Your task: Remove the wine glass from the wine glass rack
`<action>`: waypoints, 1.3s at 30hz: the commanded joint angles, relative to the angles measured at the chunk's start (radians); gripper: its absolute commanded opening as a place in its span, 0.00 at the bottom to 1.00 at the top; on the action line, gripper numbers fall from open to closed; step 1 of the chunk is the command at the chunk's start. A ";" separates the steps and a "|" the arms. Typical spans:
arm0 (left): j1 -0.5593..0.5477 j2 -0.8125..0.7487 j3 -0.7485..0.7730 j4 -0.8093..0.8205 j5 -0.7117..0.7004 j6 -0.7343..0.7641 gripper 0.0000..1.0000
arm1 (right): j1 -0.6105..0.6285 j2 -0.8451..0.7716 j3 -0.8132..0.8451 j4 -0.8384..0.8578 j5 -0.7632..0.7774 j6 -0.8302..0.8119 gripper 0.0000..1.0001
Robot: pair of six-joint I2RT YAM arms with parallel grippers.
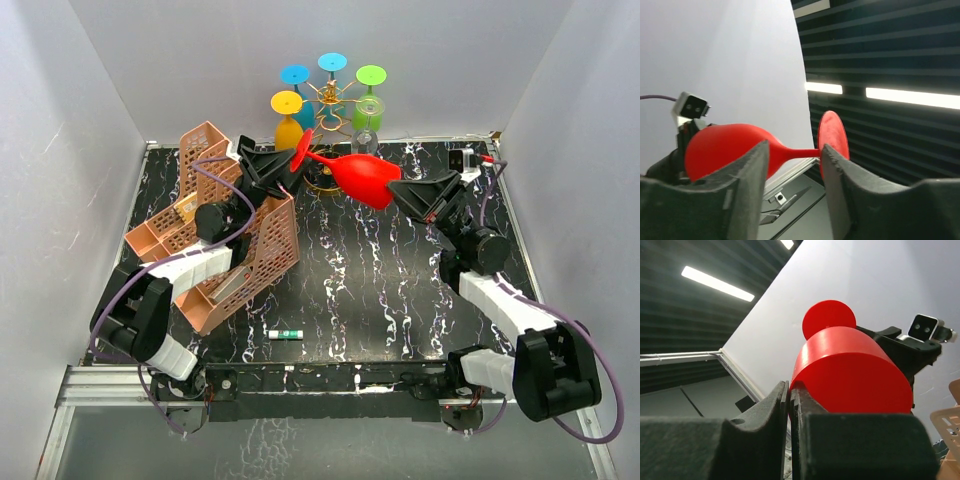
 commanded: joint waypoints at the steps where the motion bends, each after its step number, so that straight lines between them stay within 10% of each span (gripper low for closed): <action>1: 0.003 -0.035 -0.021 -0.001 0.017 -0.021 0.52 | 0.001 -0.123 0.024 -0.041 0.058 -0.072 0.08; 8: 0.006 -0.056 -0.053 -0.029 0.043 0.053 0.83 | 0.002 -0.371 0.183 -0.950 0.295 -0.390 0.08; 21: 0.010 -0.169 0.016 -0.456 0.173 0.352 0.95 | 0.001 -0.491 0.459 -2.160 0.978 -0.523 0.08; 39: 0.012 -0.364 0.365 -1.593 0.104 1.130 0.96 | -0.003 -0.087 0.663 -2.458 1.107 -0.881 0.08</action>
